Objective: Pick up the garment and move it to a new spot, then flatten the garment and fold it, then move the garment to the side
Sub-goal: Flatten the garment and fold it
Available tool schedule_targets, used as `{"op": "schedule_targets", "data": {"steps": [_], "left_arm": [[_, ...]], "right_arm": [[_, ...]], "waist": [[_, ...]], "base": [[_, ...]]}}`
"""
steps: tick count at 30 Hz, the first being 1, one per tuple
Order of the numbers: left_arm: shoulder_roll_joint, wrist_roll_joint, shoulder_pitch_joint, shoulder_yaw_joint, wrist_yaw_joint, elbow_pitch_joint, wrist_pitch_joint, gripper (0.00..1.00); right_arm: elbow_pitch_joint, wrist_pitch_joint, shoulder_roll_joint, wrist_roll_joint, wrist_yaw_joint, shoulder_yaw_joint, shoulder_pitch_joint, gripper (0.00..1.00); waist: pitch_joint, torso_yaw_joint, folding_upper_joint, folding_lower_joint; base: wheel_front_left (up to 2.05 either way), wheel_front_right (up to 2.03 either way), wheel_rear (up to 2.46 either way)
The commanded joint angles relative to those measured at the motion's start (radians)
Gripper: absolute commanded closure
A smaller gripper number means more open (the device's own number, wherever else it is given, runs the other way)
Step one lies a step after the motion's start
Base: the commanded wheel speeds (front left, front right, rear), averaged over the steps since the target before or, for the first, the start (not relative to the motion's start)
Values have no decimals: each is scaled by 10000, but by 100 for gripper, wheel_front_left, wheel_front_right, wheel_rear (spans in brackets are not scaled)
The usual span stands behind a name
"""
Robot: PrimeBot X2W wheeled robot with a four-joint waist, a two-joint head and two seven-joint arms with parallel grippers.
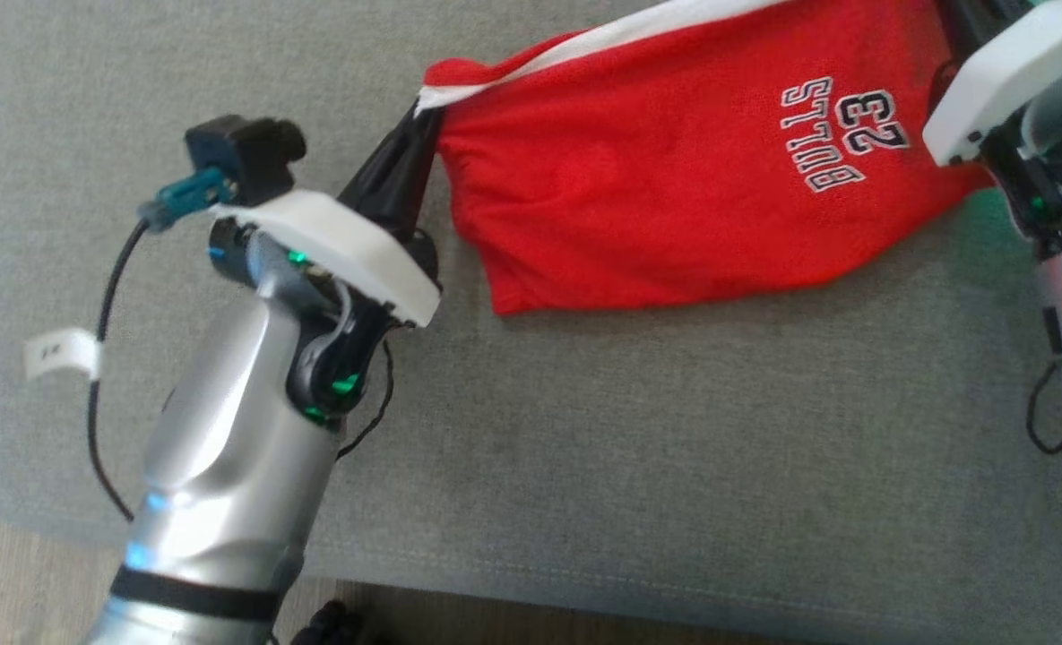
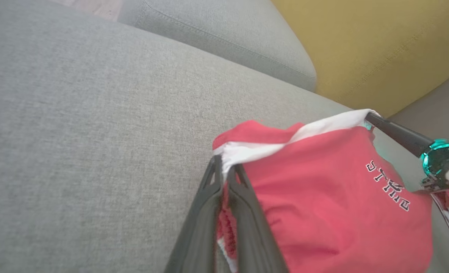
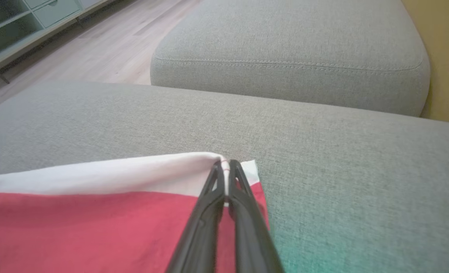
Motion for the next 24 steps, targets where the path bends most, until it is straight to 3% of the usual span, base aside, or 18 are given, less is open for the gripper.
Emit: {"op": "schedule_targets", "data": {"steps": [1,2,3,4,5,9,15,19,24], "left_arm": [[150,-5,-267,229,-88,-92,-94,100],[118,-41,-374,144,-124,134,-130,100],[92,-85,-451,50,-158,336,-136,100],[73,-116,-507,-42,-189,505,-146,60],[60,-138,-535,-123,-213,650,-165,2],[47,-140,-384,-216,-232,903,-580,0],[371,773,404,-1,666,325,-2299,0],[594,1325,1070,364,1290,-502,-2893,0],[857,2011,1796,848,1732,-1486,-3023,0]], "right_arm": [[-117,-192,4,95,-9,156,-182,100],[130,-311,30,148,-9,266,-292,100],[325,-492,49,182,-9,354,-388,71],[500,-710,63,187,-9,416,-455,0],[640,-968,90,182,-9,468,-488,0],[967,-2312,210,-128,-9,505,-305,0],[486,-4342,590,-1291,-9,-222,928,0],[-636,-4800,1033,-1962,-9,-933,2183,0],[-2470,-4649,1672,-2465,-9,-1686,3926,0]], "waist": [[110,114,1,-3],[125,121,1,-3],[135,121,1,-3],[134,113,1,-3],[120,97,1,-3],[-97,-45,1,-3],[-686,-418,1,-3],[-1174,-728,1,-3],[-1780,-1085,1,-3]], "base": [[0,0,0],[0,0,0],[0,0,0],[0,0,0],[0,0,0],[0,0,0],[0,0,0],[0,0,0],[0,0,0]]}}
